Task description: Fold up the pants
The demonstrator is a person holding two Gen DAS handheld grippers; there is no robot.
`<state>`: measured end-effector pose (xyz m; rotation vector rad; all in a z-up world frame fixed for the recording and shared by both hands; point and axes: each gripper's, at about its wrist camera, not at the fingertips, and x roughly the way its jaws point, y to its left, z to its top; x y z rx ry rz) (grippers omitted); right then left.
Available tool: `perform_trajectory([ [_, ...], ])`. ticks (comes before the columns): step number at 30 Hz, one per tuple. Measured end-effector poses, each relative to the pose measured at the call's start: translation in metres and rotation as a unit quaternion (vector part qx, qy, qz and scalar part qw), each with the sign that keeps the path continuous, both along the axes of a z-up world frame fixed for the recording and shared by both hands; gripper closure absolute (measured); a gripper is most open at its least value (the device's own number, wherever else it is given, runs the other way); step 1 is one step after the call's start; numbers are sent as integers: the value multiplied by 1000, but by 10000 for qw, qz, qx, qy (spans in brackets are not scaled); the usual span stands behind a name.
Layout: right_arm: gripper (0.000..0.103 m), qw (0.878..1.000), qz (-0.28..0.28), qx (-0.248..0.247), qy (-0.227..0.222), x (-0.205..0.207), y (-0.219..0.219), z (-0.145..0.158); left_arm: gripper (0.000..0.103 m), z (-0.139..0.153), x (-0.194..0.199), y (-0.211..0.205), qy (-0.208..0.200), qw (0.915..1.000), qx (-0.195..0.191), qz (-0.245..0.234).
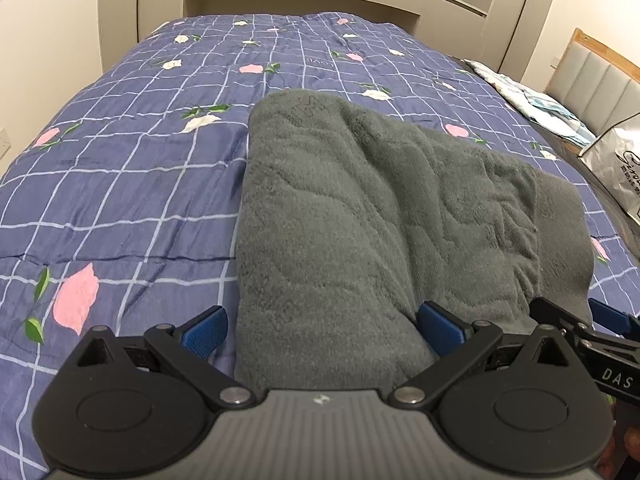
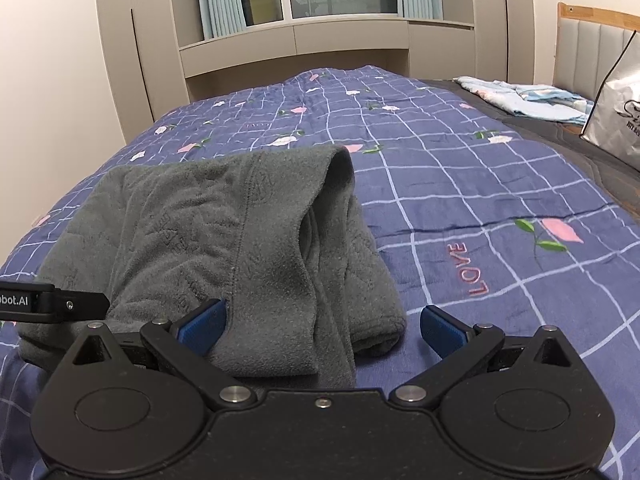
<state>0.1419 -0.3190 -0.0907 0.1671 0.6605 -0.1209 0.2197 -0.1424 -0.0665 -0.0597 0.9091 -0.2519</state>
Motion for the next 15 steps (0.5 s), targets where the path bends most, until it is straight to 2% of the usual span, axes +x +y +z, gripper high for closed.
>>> perform_trajectory([
  [5,0,9999,66,130,-41,-2,-5,2,0,4,0,4,57,9999,-91,-73],
  [10,0,9976,488,492,-65,5,-21,13,1,11,9,18,206,9991,-331,-142],
  [15,0,9932,764,831,-281,14,-40,28,1,19,20,35,3,9985,-532,-104],
])
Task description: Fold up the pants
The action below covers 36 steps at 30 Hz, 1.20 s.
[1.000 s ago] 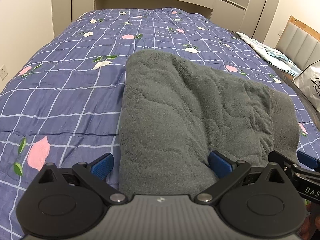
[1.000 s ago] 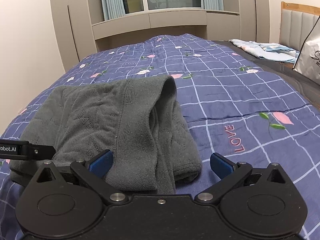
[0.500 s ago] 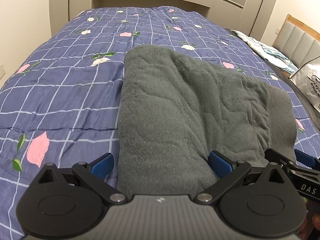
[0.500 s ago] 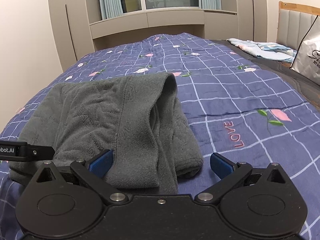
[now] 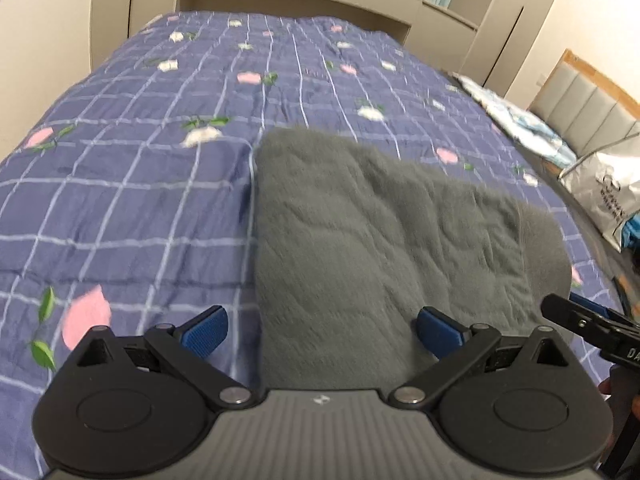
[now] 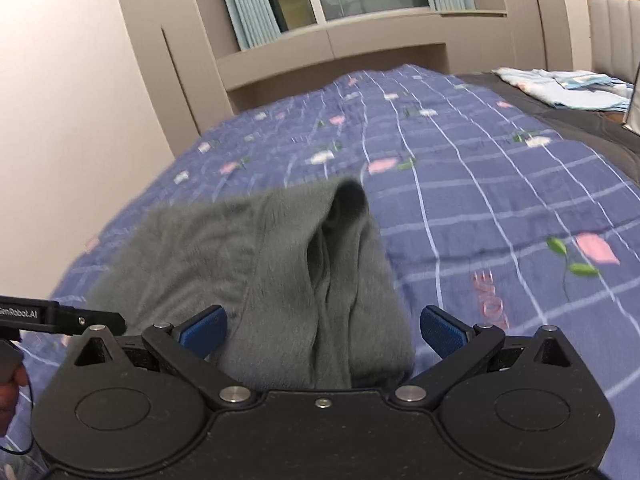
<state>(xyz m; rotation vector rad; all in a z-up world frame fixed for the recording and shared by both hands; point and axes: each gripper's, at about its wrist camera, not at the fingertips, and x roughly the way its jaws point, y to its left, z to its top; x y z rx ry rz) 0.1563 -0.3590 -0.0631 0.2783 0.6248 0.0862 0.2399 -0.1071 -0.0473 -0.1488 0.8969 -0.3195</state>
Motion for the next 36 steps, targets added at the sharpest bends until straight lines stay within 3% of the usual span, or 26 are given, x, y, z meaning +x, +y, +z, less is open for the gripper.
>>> perform_trajectory([
  [4,0,9989,334,297,110,18,-17,0,1,-5,16,14,49,9998,-149,-89],
  [8,0,9933,764,771,404,46,-39,-12,1,-20,35,26,314,9970,-508,-497],
  [13,0,9688,1665,1623,853,78,-57,-33,0,-32,51,28,466,9912,-812,-936],
  [17,0,9496,2293,1840,1084,97,-56,-42,0,-46,64,24,807,9845,-1079,-1122],
  [21,0,9404,2454,2024,1203,111,-52,-44,0,-55,74,15,885,9805,-1224,-1258],
  [25,0,9445,2324,2005,1172,113,-43,-46,0,-60,81,6,851,9800,-1220,-1323],
  [30,0,9601,2010,1712,923,99,-28,-42,1,-51,81,-3,990,9823,-1024,-1218],
  [36,16,9709,1633,1556,808,79,-24,-29,12,-33,73,-20,1015,9884,-491,-1018],
])
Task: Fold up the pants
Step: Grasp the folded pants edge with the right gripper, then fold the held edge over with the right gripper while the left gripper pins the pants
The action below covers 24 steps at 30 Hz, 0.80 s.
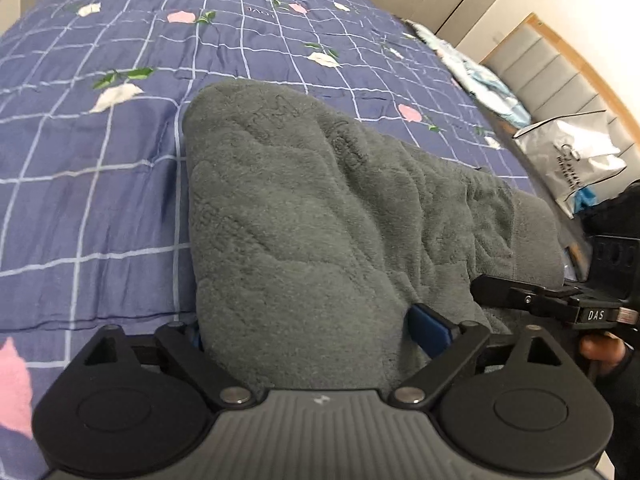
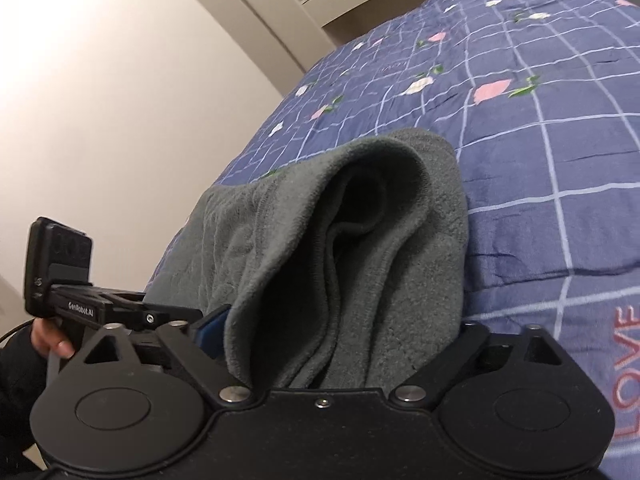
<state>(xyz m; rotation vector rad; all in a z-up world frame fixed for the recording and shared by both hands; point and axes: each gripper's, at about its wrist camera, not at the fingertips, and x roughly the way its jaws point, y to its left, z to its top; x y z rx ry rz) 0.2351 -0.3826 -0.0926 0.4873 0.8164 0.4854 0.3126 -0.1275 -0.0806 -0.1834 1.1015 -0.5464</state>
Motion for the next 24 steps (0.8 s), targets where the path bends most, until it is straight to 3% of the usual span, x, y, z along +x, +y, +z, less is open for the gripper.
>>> perform_trajectory([
  [8,39,9992,-324,-160,-168,-29,10,26,24,25,-21,-3,-192,9995,245,-41],
  [24,44,9998,-114,29,-171,-95,56,49,29,55,-93,41,-207,9993,295,139],
])
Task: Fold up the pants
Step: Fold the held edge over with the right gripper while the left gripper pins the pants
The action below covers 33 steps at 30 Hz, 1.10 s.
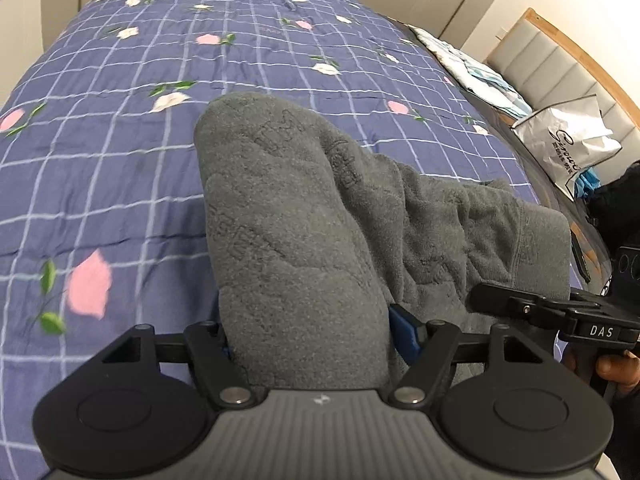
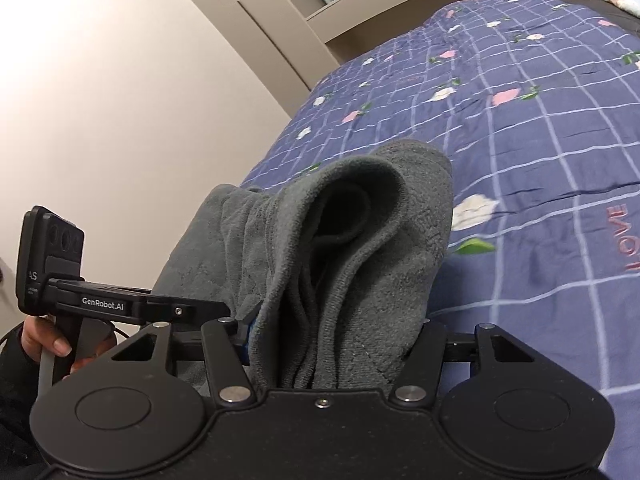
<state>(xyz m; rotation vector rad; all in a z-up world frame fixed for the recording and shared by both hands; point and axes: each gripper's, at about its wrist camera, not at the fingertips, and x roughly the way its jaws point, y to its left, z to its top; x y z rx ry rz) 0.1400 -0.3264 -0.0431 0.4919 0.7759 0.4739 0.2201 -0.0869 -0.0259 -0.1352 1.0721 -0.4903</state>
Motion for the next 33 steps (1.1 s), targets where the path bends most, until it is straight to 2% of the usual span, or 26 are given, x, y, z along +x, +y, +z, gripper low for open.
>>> perform_trajectory([
  [7,46,9990,408,117,-152,34,52,12,30,15,15,51,-73,9988,99,469],
  [18,46,9955,848,205,-373,140,138,33,30,37,86,140,-354,9910,134,1286],
  [23,46,9954,917,62,-253,177,162,27,30,19,115,165,-213,9886,100,1484],
  [28,46,9960,850,-240,137,196,172,-4,29,-20,132,168,73,9882,303,1498],
  [33,39,9971,685,-172,299,196,162,-21,21,-27,129,163,-116,9884,345,1472],
])
